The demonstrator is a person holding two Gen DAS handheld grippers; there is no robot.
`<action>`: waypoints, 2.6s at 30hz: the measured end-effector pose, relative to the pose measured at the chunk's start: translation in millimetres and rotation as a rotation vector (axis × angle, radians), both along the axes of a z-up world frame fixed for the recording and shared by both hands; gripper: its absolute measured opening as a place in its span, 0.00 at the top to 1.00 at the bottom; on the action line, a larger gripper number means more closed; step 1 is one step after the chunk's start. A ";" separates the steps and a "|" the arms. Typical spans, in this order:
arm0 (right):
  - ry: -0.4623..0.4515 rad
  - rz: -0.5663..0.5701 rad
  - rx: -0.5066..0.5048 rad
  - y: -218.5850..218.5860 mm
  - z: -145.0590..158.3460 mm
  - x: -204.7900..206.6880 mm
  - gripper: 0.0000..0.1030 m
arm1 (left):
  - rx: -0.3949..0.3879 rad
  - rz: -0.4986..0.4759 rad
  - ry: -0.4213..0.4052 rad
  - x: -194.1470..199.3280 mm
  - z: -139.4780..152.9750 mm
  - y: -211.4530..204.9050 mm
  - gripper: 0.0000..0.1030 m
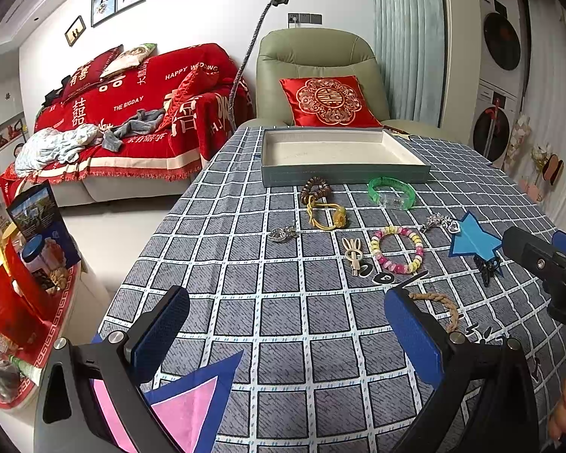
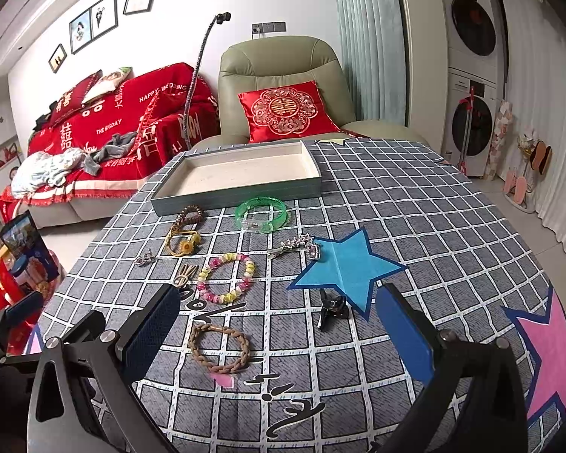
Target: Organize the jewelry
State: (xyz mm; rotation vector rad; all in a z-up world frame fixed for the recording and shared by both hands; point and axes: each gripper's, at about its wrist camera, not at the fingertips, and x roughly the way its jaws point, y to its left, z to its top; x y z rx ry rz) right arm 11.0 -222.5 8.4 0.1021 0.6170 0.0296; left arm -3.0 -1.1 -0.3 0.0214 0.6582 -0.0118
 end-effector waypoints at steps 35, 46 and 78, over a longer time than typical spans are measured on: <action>0.089 -0.042 0.012 -18.8 -15.1 11.0 0.00 | -0.032 -0.051 0.117 20.9 -11.9 0.9 0.00; 0.248 -0.103 0.013 -46.2 -37.2 45.0 0.00 | -0.067 -0.152 0.278 73.2 -31.9 -6.7 0.00; 0.369 -0.101 0.015 -42.8 -59.2 79.7 0.73 | -0.113 -0.329 0.317 111.9 -37.5 -33.2 0.67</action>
